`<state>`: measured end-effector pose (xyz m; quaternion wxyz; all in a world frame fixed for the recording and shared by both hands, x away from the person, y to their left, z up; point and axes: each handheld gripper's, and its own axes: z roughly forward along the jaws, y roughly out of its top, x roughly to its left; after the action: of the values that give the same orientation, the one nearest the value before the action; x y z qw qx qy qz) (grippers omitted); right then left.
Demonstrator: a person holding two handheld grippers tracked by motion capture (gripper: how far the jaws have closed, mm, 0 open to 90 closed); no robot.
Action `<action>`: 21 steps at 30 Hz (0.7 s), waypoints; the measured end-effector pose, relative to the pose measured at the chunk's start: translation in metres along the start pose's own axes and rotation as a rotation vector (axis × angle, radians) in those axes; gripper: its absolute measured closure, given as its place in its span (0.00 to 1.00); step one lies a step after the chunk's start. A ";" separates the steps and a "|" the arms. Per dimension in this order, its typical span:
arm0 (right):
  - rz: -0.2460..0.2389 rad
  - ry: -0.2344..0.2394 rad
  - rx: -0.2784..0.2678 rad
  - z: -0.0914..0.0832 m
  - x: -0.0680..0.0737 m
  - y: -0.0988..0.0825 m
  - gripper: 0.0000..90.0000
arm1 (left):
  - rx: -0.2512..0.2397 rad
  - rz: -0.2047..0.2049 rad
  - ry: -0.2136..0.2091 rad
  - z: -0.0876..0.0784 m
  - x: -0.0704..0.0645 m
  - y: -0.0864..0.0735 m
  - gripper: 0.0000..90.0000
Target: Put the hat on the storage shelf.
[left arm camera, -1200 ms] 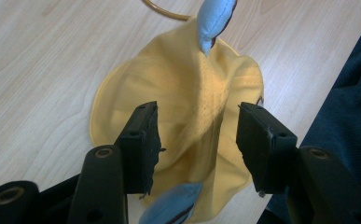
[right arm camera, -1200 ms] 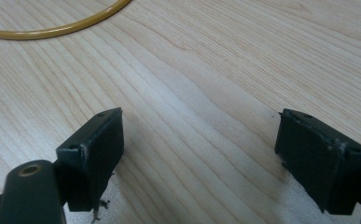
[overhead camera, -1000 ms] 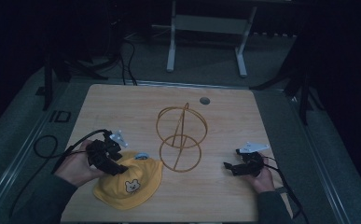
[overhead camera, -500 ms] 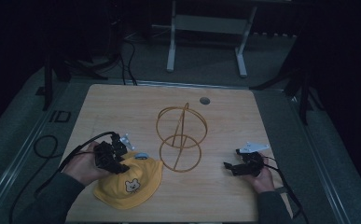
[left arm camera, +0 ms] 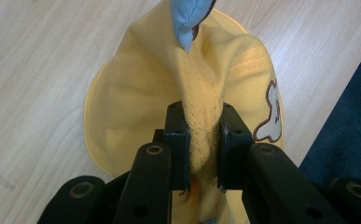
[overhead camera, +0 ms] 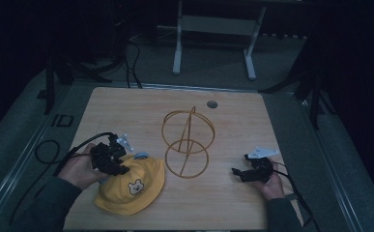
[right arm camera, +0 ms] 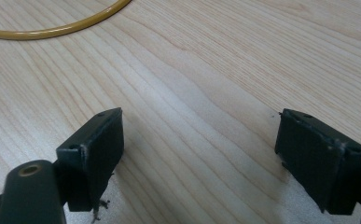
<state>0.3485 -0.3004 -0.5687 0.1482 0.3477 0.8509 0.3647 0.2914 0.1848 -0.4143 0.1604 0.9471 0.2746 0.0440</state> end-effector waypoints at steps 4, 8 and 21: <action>0.000 0.000 0.000 0.000 0.000 0.000 0.17 | -0.004 -0.003 0.005 -0.005 0.002 -0.001 0.86; -0.001 0.000 0.000 0.000 0.000 0.000 0.17 | -0.007 -0.006 0.005 -0.009 0.003 -0.001 0.86; -0.003 0.001 0.001 0.000 0.000 0.000 0.17 | -0.029 -0.022 0.012 -0.026 0.011 0.000 0.86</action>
<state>0.3487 -0.3005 -0.5687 0.1483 0.3466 0.8515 0.3643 0.2961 0.1983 -0.3901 0.1730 0.9413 0.2852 0.0518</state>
